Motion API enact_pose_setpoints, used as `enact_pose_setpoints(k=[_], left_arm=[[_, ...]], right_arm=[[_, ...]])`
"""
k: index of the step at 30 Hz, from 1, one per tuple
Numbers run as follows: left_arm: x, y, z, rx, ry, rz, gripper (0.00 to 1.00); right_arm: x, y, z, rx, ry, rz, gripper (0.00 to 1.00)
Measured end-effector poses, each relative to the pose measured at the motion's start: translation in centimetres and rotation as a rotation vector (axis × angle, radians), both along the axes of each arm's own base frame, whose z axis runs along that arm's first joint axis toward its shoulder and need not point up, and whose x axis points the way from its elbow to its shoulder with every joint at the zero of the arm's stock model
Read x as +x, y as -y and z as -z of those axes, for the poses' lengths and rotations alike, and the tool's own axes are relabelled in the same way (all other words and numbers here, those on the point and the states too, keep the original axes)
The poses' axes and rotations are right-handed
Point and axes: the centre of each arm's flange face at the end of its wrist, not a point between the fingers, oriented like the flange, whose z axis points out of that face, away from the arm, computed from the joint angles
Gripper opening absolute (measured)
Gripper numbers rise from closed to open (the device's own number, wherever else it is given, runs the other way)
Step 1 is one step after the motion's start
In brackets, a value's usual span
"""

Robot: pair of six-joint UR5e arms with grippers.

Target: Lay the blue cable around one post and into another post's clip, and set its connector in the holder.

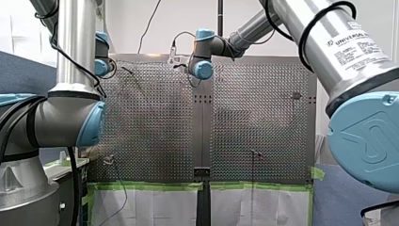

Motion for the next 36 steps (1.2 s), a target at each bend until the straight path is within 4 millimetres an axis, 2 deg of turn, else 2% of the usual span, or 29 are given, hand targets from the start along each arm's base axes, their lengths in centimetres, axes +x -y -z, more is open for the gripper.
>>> enact_pose_setpoints(k=[4, 9, 16, 22, 36], left_arm=[[0.5, 0.2, 1.0, 0.008, -0.020, 0.015, 0.00], [0.6, 0.2, 1.2, 0.006, -0.025, 0.016, 0.00], [1.0, 0.2, 2.6, 0.002, -0.055, 0.008, 0.00], [1.1, 0.7, 3.7, 0.021, -0.091, 0.009, 0.00], [0.5, 1.9, 5.6, 0.026, -0.110, 0.030, 0.00]], right_arm=[[0.2, 0.7, -0.2, -0.002, 0.002, 0.006, 0.00], [0.5, 1.4, 0.0, 0.002, -0.002, 0.010, 0.00], [1.0, 2.0, 1.6, 0.018, -0.020, 0.012, 0.00], [1.1, 2.3, 3.0, 0.036, -0.039, 0.018, 0.00], [1.0, 2.3, 3.8, 0.057, -0.066, 0.030, 0.00]])
